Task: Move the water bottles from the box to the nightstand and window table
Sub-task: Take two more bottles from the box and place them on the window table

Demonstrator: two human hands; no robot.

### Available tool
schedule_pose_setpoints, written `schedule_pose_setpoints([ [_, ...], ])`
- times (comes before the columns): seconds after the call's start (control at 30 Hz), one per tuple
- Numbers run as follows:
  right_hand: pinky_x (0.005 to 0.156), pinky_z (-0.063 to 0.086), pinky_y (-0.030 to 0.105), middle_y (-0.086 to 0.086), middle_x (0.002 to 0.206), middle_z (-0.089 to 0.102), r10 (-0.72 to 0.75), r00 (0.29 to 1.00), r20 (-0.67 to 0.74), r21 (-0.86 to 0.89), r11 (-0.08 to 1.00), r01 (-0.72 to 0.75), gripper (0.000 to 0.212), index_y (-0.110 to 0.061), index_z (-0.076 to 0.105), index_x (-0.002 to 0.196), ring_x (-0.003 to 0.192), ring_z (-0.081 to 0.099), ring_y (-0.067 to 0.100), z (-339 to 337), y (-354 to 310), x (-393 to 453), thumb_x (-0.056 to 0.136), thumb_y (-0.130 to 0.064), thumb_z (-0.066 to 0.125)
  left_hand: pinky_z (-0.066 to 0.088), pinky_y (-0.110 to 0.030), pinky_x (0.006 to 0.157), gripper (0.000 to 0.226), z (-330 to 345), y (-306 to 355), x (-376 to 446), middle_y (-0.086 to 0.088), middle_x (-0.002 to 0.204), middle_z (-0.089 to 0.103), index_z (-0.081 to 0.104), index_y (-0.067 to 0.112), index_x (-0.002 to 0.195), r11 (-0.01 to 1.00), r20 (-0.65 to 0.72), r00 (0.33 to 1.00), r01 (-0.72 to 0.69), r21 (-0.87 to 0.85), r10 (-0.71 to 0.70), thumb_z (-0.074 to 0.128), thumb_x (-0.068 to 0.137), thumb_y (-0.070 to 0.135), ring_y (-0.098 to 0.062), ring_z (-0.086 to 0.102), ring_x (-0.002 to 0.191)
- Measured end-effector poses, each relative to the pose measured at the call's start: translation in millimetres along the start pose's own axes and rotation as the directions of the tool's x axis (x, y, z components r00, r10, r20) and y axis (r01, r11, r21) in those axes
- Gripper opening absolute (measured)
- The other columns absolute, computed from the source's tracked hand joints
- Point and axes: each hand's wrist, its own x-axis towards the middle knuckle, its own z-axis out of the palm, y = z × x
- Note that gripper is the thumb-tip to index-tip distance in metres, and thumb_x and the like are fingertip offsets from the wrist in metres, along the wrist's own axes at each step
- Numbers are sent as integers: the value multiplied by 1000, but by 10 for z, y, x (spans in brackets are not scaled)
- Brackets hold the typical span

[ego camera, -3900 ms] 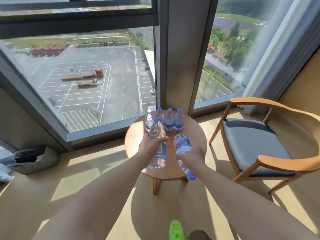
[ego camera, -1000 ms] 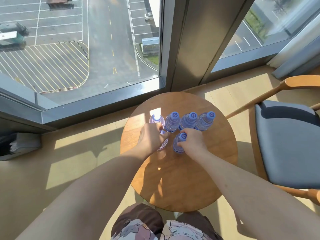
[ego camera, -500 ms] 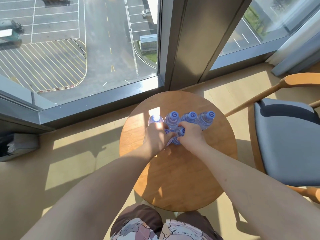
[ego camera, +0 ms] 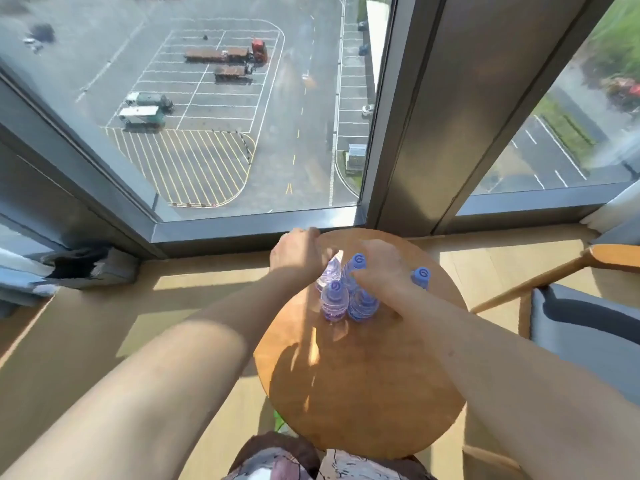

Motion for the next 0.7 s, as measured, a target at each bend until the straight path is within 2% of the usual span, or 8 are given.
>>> schedule_pose_setpoints([
  [0.1,103,44,38,10,136,60,-150,988,33,-24,988,151,58,-16,56,141,127,53,31,-77,-181,-59,86,-22,72,45,-39,100,61,-186,-57,-295,-6,132,60,58,24,138,996,-74,994,82,-37,-84,59,93,65,-29,52,127],
  [0.2,106,42,38,7,146,53,-282,956,80,-109,951,290,73,-23,45,152,134,48,31,-103,-546,-171,86,-37,74,44,-42,106,67,-399,-218,-679,-8,139,57,52,19,145,993,-168,978,119,-17,-121,62,93,60,-31,48,131],
  [0.27,106,41,41,6,149,49,-369,924,98,-161,911,381,76,-25,40,153,135,44,32,-83,-848,-280,86,-42,73,42,-44,110,70,-581,-363,-935,-8,146,54,50,20,148,986,-221,962,164,-4,-161,61,92,61,-31,46,137],
  [0.4,106,38,44,8,147,48,-557,823,113,-127,813,568,77,-26,39,152,135,42,32,41,-1531,-623,85,-42,73,37,-48,116,74,-982,-738,-1524,-2,156,48,45,27,152,947,-329,896,321,11,-300,59,90,66,-26,39,145],
  [0.53,103,40,43,8,143,50,-734,665,139,-132,652,747,69,-28,44,145,130,44,31,283,-2266,-1132,85,-46,72,30,-50,121,77,-1301,-1242,-2329,-4,163,37,40,30,155,870,-444,777,493,-10,-446,59,90,66,-29,30,150],
  [0.7,106,43,47,9,144,48,-879,416,234,-108,402,909,80,-27,38,150,130,46,35,678,-3156,-2053,82,-50,71,30,-44,118,77,-1571,-1804,-3637,-4,162,38,41,29,154,716,-575,541,688,-118,-614,63,89,63,-27,31,148],
])
